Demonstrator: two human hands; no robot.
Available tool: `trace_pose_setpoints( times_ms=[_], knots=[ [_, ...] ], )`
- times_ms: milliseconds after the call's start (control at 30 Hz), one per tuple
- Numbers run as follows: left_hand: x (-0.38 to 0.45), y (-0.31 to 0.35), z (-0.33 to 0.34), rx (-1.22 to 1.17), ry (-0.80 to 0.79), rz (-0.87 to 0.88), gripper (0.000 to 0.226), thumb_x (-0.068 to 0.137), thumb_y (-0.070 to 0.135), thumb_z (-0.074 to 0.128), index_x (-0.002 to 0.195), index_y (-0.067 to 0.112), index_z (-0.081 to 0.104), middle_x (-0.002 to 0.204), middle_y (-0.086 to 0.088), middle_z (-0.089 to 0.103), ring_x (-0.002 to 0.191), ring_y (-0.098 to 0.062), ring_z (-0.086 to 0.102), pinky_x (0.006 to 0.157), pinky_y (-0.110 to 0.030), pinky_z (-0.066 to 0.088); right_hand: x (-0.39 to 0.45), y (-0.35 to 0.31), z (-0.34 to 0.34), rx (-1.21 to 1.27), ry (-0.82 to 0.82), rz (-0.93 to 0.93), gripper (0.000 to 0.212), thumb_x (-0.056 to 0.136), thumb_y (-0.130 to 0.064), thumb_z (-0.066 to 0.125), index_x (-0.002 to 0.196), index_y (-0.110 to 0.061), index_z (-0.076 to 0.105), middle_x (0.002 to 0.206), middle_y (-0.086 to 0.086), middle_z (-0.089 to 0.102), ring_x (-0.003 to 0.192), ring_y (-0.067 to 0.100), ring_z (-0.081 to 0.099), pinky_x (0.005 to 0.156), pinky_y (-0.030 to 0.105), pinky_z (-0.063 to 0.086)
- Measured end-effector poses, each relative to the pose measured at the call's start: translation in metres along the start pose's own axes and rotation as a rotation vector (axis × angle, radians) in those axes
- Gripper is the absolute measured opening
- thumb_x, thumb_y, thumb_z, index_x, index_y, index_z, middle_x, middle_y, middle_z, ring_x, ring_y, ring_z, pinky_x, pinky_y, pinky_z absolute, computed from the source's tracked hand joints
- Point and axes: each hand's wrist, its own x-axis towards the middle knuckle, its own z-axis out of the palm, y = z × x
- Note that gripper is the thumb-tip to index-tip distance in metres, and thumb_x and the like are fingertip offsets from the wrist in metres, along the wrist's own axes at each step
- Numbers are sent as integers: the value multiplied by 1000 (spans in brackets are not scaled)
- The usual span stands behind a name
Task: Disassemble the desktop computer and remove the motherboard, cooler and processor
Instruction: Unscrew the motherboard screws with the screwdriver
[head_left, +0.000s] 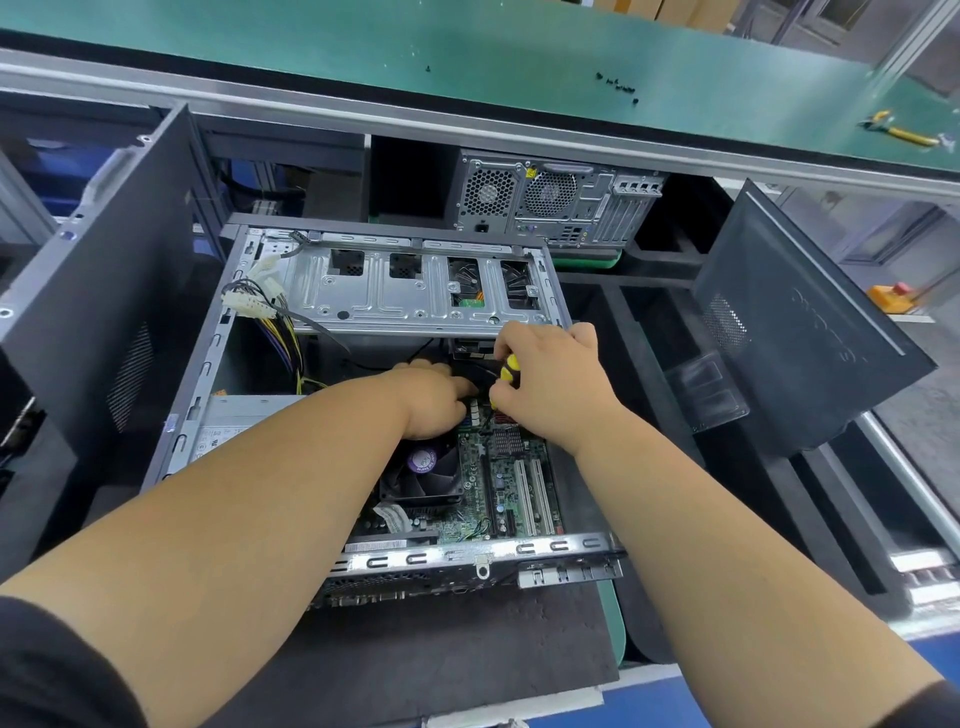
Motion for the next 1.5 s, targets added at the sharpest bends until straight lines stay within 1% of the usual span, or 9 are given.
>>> trace_pose_setpoints(
  times_ms=[233, 467, 733, 967, 1033, 1133, 1267, 1367, 1500],
  knots=[
    [0, -1, 0, -3, -6, 7, 49, 101, 37, 33, 149, 37, 29, 150, -10, 34, 137, -35, 29, 109, -43, 27, 1, -2, 3, -180, -12, 29, 33, 95, -54, 42, 92, -22, 48, 67, -4, 57, 70, 25, 52, 88, 40, 28],
    [1, 0, 1, 0, 9, 12, 49, 100, 35, 35, 149, 37, 30, 148, -10, 37, 135, -34, 31, 107, -41, 27, 0, -1, -2, 11, -34, 0, 19, 78, -35, 57, 94, -27, 51, 82, -10, 55, 79, 19, 52, 88, 37, 29],
    [3, -2, 2, -3, -3, 6, 49, 100, 36, 35, 149, 37, 30, 148, -11, 36, 136, -36, 30, 108, -42, 28, 1, 0, 4, -141, -36, 31, 25, 92, -49, 50, 92, -25, 44, 62, -8, 52, 65, 22, 53, 91, 38, 28],
    [5, -3, 2, -13, 11, 10, 50, 99, 36, 36, 149, 37, 30, 149, -11, 35, 137, -36, 29, 109, -43, 27, -1, -1, -5, 30, -48, 27, 19, 72, -30, 60, 88, -32, 50, 80, -10, 54, 77, 18, 52, 83, 36, 26],
    [5, -3, 2, -13, 1, 10, 51, 99, 36, 35, 150, 36, 29, 149, -12, 35, 136, -37, 29, 109, -44, 27, -1, -1, -3, -43, -29, 5, 16, 80, -40, 56, 88, -29, 49, 78, -9, 54, 77, 19, 52, 82, 37, 24],
    [4, -4, 3, -17, -13, 10, 51, 99, 37, 35, 150, 36, 28, 149, -12, 34, 136, -38, 29, 108, -46, 28, 0, -1, 1, -152, -23, 20, 33, 93, -58, 45, 88, -26, 50, 69, -7, 58, 72, 22, 52, 86, 38, 27],
    [5, -3, 2, -13, -9, 11, 52, 99, 36, 36, 149, 39, 28, 148, -11, 35, 135, -37, 30, 108, -45, 29, 0, -1, 1, -78, -35, -1, 16, 91, -43, 53, 94, -28, 51, 68, -10, 51, 74, 20, 53, 89, 37, 27],
    [5, -3, 3, -15, -1, 10, 52, 98, 36, 37, 149, 39, 29, 149, -11, 35, 136, -37, 30, 108, -44, 28, -1, -2, -3, 13, -45, 6, 22, 75, -33, 58, 95, -27, 50, 80, -11, 51, 77, 18, 49, 84, 36, 25],
    [6, -4, 3, -15, -7, 5, 51, 98, 38, 37, 149, 35, 30, 148, -11, 36, 135, -38, 31, 108, -46, 30, -1, -4, -1, -128, -56, 24, 29, 88, -51, 48, 94, -23, 46, 69, -8, 53, 68, 22, 52, 87, 40, 29]
  ],
)
